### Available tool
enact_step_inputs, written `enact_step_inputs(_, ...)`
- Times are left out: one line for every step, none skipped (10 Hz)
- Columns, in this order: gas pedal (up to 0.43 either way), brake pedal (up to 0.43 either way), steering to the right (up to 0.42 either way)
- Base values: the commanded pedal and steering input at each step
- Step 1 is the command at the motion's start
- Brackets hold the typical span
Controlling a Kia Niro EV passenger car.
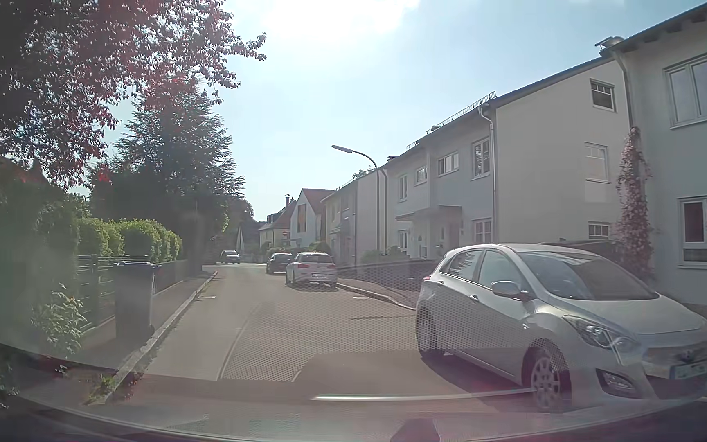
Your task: Follow the waypoints while adhering to traffic rules and regulations
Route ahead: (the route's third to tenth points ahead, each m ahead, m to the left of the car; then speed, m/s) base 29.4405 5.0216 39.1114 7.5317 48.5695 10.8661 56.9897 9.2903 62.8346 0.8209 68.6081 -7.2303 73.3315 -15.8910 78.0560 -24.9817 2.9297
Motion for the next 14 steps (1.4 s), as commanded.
enact_step_inputs(0.039,0.0,-0.279)
enact_step_inputs(0.039,0.0,-0.257)
enact_step_inputs(0.039,0.0,-0.235)
enact_step_inputs(0.039,0.0,-0.214)
enact_step_inputs(0.039,0.0,-0.199)
enact_step_inputs(0.039,0.0,-0.179)
enact_step_inputs(0.039,0.0,-0.163)
enact_step_inputs(0.039,0.0,-0.149)
enact_step_inputs(0.039,0.0,-0.133)
enact_step_inputs(0.039,0.0,-0.116)
enact_step_inputs(0.047,0.0,-0.102)
enact_step_inputs(0.047,0.0,-0.089)
enact_step_inputs(0.047,0.0,-0.076)
enact_step_inputs(0.047,0.0,-0.069)
